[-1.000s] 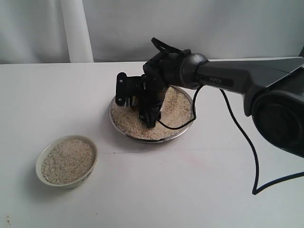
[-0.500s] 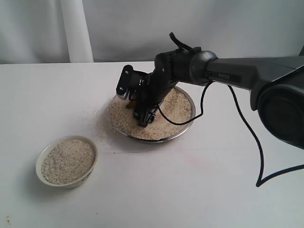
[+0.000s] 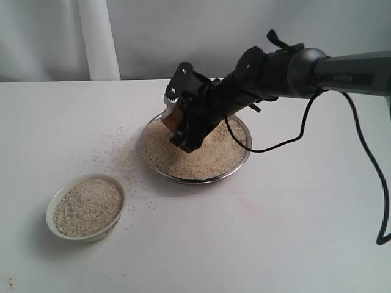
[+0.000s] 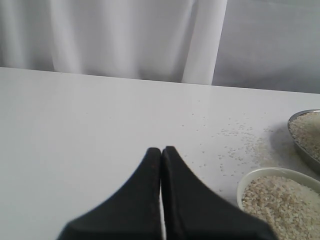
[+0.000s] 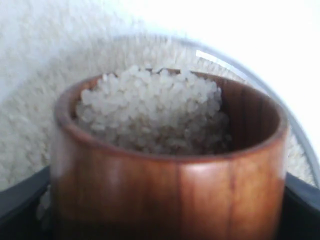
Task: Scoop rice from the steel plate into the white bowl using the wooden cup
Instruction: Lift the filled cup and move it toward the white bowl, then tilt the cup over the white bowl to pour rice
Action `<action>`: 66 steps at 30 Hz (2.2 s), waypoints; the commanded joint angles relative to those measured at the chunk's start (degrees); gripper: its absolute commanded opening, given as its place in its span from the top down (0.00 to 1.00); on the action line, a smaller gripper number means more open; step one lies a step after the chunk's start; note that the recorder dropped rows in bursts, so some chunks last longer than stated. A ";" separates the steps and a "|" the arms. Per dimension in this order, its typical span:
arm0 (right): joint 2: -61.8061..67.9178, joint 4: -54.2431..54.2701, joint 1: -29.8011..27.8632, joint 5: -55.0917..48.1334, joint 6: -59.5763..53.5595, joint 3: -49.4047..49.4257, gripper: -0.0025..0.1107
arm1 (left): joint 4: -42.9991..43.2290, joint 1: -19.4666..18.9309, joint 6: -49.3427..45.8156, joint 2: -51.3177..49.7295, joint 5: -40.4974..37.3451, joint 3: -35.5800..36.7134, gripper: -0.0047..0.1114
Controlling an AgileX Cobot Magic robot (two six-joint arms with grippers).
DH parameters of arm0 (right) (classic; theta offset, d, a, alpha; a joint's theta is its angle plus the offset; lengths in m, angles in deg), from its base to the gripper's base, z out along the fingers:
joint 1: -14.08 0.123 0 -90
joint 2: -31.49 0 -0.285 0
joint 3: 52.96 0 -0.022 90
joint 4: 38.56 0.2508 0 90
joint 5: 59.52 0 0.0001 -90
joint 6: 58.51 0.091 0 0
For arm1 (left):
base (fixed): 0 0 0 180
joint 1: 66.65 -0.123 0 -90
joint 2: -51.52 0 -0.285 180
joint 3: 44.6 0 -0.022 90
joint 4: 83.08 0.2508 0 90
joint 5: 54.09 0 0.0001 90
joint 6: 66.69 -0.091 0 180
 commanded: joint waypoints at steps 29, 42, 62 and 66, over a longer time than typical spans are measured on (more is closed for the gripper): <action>-9.91 0.51 21.67 12.95 -14.32 0.52 0.98 | -0.28 0.27 0.23 -0.01 0.38 0.11 0.96; -3.69 -19.17 25.65 15.85 -7.12 0.52 0.98 | -0.28 0.27 0.23 -0.01 0.38 0.11 0.96; -3.07 -69.81 28.51 6.73 25.79 0.52 0.98 | -0.28 0.27 0.23 -0.01 0.38 0.11 0.96; -3.07 -81.31 31.27 3.24 32.20 0.52 0.98 | -0.28 0.27 0.23 -0.01 0.38 0.11 0.96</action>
